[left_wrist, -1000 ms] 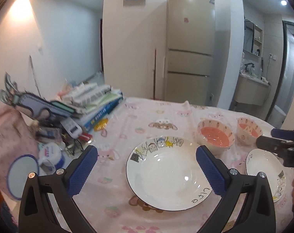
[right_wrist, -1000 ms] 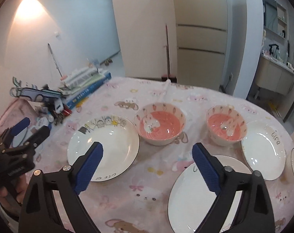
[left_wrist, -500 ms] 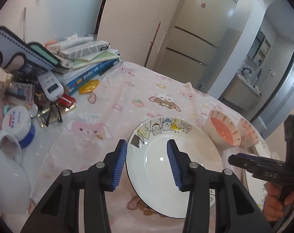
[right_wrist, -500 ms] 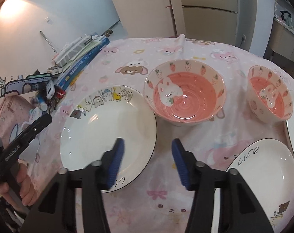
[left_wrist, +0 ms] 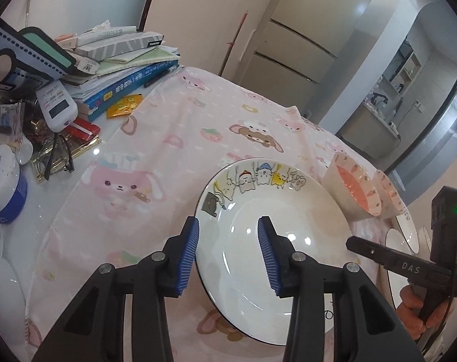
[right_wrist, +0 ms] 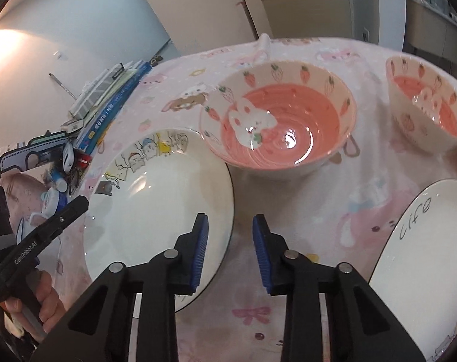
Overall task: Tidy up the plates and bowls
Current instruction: 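Move the left tool to the cartoon-rim plate's rim while the right tool grips its opposite rim, then lift the cartoon-rim plate with both tools and carry it toward another white plate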
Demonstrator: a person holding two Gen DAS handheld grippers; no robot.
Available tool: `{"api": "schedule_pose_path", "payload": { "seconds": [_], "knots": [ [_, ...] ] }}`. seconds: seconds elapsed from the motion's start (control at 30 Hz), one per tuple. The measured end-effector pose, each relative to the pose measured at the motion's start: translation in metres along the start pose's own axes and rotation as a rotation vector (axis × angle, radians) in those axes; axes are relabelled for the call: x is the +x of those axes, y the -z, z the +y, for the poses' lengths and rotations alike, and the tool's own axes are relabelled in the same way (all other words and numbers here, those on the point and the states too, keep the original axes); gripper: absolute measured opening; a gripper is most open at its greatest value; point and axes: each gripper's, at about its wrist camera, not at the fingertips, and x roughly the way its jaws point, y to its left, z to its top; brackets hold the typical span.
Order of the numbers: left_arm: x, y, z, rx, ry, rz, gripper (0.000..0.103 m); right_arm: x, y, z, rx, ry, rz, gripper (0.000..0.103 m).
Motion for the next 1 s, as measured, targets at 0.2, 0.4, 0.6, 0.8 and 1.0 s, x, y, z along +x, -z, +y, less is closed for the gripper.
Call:
{"api": "schedule_pose_path", "payload": {
  "seconds": [0.2, 0.4, 0.6, 0.8, 1.0],
  "knots": [
    [0.006, 0.001, 0.012, -0.05, -0.018, 0.024, 0.043, 0.012, -0.001, 0.0, -0.017, -0.077, 0.105, 0.014],
    [0.023, 0.005, 0.012, -0.061, 0.021, 0.097, 0.043, 0.019, -0.001, -0.007, 0.02, -0.115, 0.127, 0.011],
    [0.034, 0.009, 0.01, -0.056, 0.022, 0.126, 0.03, 0.028, -0.004, -0.02, 0.08, -0.211, 0.149, 0.011],
    [0.032, 0.008, 0.016, -0.07, -0.004, 0.112, 0.016, 0.03, -0.003, -0.021, 0.075, -0.23, 0.141, 0.011],
    [0.022, 0.011, 0.007, -0.032, -0.023, 0.083, 0.016, 0.026, -0.007, -0.016, 0.049, -0.199, 0.147, 0.012]
  ]
}}
